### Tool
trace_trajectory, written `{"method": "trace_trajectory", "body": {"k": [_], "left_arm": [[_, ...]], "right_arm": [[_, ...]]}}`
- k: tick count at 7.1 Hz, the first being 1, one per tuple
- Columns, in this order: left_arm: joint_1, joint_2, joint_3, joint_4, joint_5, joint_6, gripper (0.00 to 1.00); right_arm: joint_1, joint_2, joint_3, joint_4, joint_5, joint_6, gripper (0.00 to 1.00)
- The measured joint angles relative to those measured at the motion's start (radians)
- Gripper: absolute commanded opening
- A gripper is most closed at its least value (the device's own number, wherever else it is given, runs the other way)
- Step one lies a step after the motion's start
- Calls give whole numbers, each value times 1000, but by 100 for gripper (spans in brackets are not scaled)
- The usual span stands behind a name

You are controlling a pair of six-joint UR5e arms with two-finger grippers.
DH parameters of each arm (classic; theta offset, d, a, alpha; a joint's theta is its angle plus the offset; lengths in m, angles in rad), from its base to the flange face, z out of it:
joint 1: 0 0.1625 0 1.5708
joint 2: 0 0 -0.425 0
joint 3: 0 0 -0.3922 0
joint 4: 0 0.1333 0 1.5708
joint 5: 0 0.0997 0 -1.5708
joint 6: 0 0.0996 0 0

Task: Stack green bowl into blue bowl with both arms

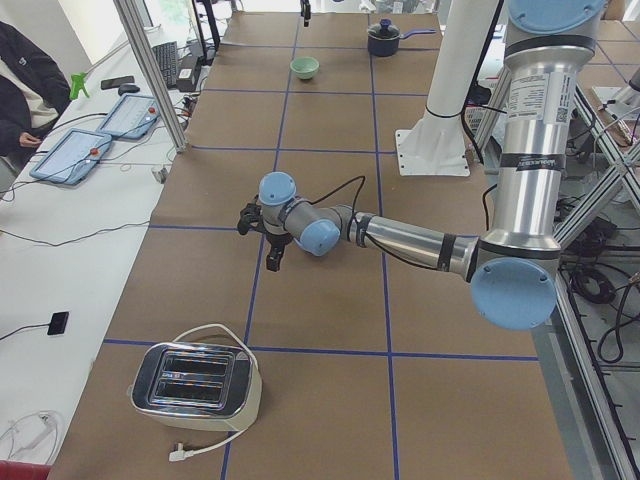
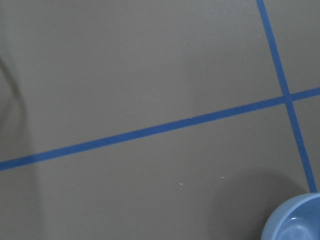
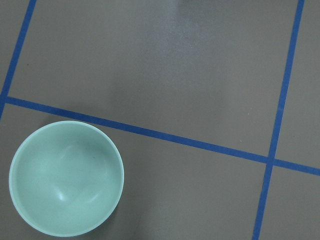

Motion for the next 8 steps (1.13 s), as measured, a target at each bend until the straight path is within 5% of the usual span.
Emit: {"method": "trace_trajectory", "body": {"k": [1,3,4,8], "left_arm": [[59,-4,3,-23,39,-27,76],[108,-10,22,-35,63,-36,7],[115,-15,25,-36,65,-39,0],[118,-25,-13,-35,54,-48,0]], "right_arm": [[-1,1,-2,2,0,1,100],[-2,0,-6,4,-1,2,100],[-2,0,-9,5,0,2,100],[-2,2,-12,6,0,2,100]]}}
